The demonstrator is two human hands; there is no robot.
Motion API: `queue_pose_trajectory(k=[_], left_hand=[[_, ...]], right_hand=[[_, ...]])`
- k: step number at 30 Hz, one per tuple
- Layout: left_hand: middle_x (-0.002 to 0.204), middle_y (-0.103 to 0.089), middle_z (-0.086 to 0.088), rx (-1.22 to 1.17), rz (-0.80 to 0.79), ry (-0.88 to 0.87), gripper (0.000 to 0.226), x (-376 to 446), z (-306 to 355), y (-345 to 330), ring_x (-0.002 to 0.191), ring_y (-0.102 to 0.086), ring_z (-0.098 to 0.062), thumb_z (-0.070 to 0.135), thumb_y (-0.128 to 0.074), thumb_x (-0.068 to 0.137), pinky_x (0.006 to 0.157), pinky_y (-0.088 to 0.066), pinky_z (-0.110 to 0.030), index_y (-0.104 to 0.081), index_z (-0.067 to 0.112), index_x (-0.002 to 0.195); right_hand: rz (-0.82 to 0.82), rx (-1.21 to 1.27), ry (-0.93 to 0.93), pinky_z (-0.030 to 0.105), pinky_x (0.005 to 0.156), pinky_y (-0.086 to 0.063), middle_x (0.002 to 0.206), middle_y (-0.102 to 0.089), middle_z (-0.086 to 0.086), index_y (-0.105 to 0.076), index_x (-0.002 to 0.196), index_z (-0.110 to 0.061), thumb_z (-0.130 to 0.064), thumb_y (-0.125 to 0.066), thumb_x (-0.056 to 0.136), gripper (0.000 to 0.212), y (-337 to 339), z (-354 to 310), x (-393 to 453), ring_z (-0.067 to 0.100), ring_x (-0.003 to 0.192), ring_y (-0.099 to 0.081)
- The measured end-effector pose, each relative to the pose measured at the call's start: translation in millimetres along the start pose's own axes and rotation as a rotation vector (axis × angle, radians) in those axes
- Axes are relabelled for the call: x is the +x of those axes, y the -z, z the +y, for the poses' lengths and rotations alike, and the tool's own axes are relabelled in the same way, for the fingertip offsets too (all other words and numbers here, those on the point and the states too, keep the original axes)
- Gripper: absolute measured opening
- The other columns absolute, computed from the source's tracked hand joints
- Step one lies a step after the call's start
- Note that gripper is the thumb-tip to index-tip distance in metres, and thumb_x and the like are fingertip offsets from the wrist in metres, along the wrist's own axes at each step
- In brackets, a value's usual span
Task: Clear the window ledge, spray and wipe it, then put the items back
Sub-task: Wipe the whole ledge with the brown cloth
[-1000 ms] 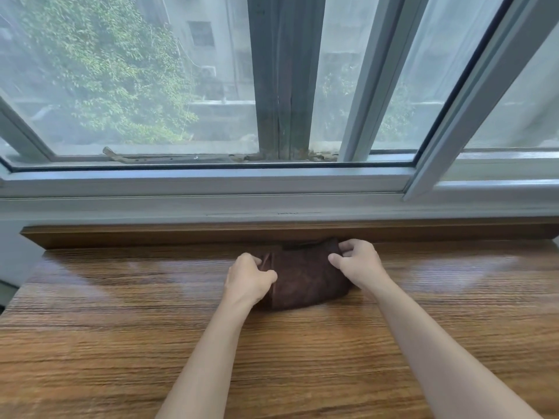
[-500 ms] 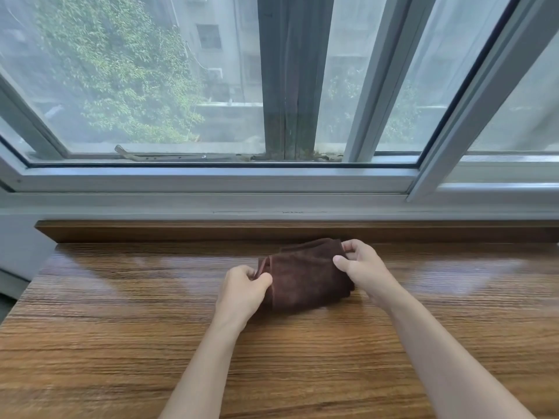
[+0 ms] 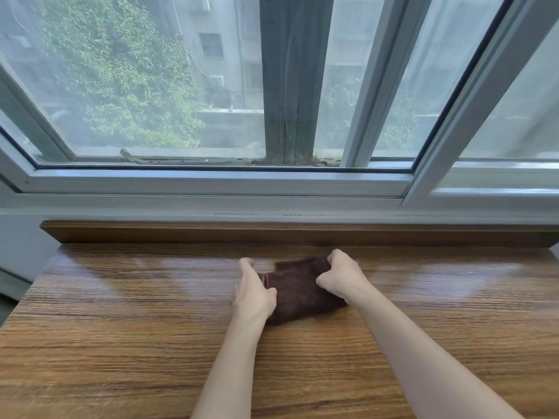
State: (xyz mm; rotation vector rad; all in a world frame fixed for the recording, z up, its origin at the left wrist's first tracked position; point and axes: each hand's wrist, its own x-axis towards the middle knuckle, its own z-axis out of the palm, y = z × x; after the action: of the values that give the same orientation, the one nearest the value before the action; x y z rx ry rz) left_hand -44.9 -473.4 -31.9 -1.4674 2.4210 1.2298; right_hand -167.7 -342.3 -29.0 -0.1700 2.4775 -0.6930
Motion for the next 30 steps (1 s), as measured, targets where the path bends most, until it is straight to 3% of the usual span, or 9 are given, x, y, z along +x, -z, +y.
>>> queue_pose_trajectory(k=[5, 8, 10, 15, 19, 23, 25, 27, 30], left_hand=[[0.122, -0.062, 0.003, 0.077, 0.035, -0.403, 0.041, -2.1, -27.2, -6.8, 0.119, -0.057, -0.020, 0.019, -0.058, 0.103, 0.098, -0.046, -0.034, -0.043, 0.044, 0.132], [0.102, -0.055, 0.006, 0.123, 0.070, -0.509, 0.025, 0.0, -40.5, -8.8, 0.105, -0.054, -0.017, 0.022, -0.055, 0.104, 0.088, -0.045, -0.031, -0.053, 0.043, 0.118], [0.102, -0.056, 0.008, 0.020, 0.070, -0.528, 0.025, 0.9, -41.9, -9.7, 0.102, -0.057, -0.012, 0.019, -0.057, 0.103, 0.087, -0.045, -0.028, -0.057, 0.041, 0.113], [0.112, -0.067, 0.017, -0.206, 0.007, -0.520, 0.031, 19.3, -29.9, -10.3, 0.112, -0.060, -0.001, 0.011, -0.064, 0.097, 0.100, -0.048, -0.028, -0.065, 0.040, 0.108], [0.115, -0.069, 0.019, -0.218, -0.011, -0.522, 0.031, 37.0, -1.3, -13.9, 0.114, -0.061, -0.003, 0.013, -0.064, 0.098, 0.100, -0.048, -0.027, -0.067, 0.039, 0.115], [0.128, -0.059, -0.006, -0.062, -0.018, -0.491, 0.044, 49.0, 9.4, -23.7, 0.125, -0.055, -0.023, 0.019, -0.065, 0.099, 0.109, -0.044, -0.037, -0.057, 0.035, 0.140], [0.137, -0.050, -0.013, 0.176, 0.062, -0.490, 0.050, 47.6, 6.5, -25.3, 0.131, -0.047, -0.031, 0.032, -0.065, 0.099, 0.110, -0.040, -0.043, -0.052, 0.037, 0.146], [0.141, -0.049, -0.015, 0.357, 0.215, -0.616, 0.046, 43.1, 1.7, -25.4, 0.132, -0.044, -0.034, 0.036, -0.069, 0.095, 0.106, -0.042, -0.049, -0.060, 0.031, 0.140], [0.138, -0.059, -0.010, 0.481, 0.257, -0.909, 0.041, 44.0, -6.6, -34.5, 0.131, -0.054, -0.031, 0.036, -0.069, 0.093, 0.100, -0.048, -0.049, -0.066, 0.021, 0.132]], right_hand=[[0.080, 0.097, 0.254, 0.031, 0.084, -0.045, 0.117, -0.058, -0.003, -0.036, 0.117, -0.034, -0.015, -0.069, 0.097, 0.043, 3.0, 22.4, -13.4, 0.018, 0.103, -0.057], [0.089, 0.121, 0.390, 0.029, 0.086, -0.046, 0.114, -0.058, -0.006, -0.036, 0.118, -0.047, -0.013, -0.068, 0.098, 0.051, 0.3, 36.6, -21.5, 0.015, 0.106, -0.059], [0.085, 0.136, 0.444, 0.023, 0.086, -0.043, 0.112, -0.052, -0.007, -0.042, 0.122, -0.050, -0.014, -0.067, 0.099, 0.050, -1.5, 44.4, -23.6, 0.008, 0.103, -0.055], [0.172, 0.175, 0.419, 0.025, 0.095, -0.041, 0.108, -0.054, -0.004, -0.073, 0.103, -0.038, -0.015, -0.070, 0.098, 0.024, 2.3, 50.1, -7.1, 0.014, 0.106, -0.056], [0.284, 0.173, 0.378, 0.021, 0.094, -0.037, 0.113, -0.057, 0.000, -0.078, 0.109, -0.025, -0.014, -0.072, 0.096, 0.018, 21.9, 45.3, 15.1, 0.018, 0.110, -0.058], [0.174, 0.038, 0.314, 0.022, 0.106, -0.033, 0.134, -0.048, 0.004, -0.071, 0.128, -0.021, -0.019, -0.073, 0.096, 0.032, 20.5, 48.1, 25.6, 0.025, 0.132, -0.049], [0.179, -0.059, 0.332, 0.033, 0.115, -0.034, 0.148, -0.040, 0.012, -0.067, 0.136, -0.020, -0.025, -0.075, 0.094, 0.043, 15.8, 56.3, 24.4, 0.030, 0.141, -0.040], [0.324, -0.269, 0.469, 0.048, 0.108, -0.043, 0.150, -0.041, 0.019, -0.069, 0.134, -0.022, -0.031, -0.078, 0.090, 0.045, 12.9, 64.2, 21.2, 0.037, 0.136, -0.040], [0.420, -0.469, 0.660, 0.050, 0.093, -0.051, 0.140, -0.054, 0.019, -0.070, 0.129, -0.021, -0.036, -0.072, 0.092, 0.040, 2.2, 66.0, 15.5, 0.037, 0.124, -0.051]])
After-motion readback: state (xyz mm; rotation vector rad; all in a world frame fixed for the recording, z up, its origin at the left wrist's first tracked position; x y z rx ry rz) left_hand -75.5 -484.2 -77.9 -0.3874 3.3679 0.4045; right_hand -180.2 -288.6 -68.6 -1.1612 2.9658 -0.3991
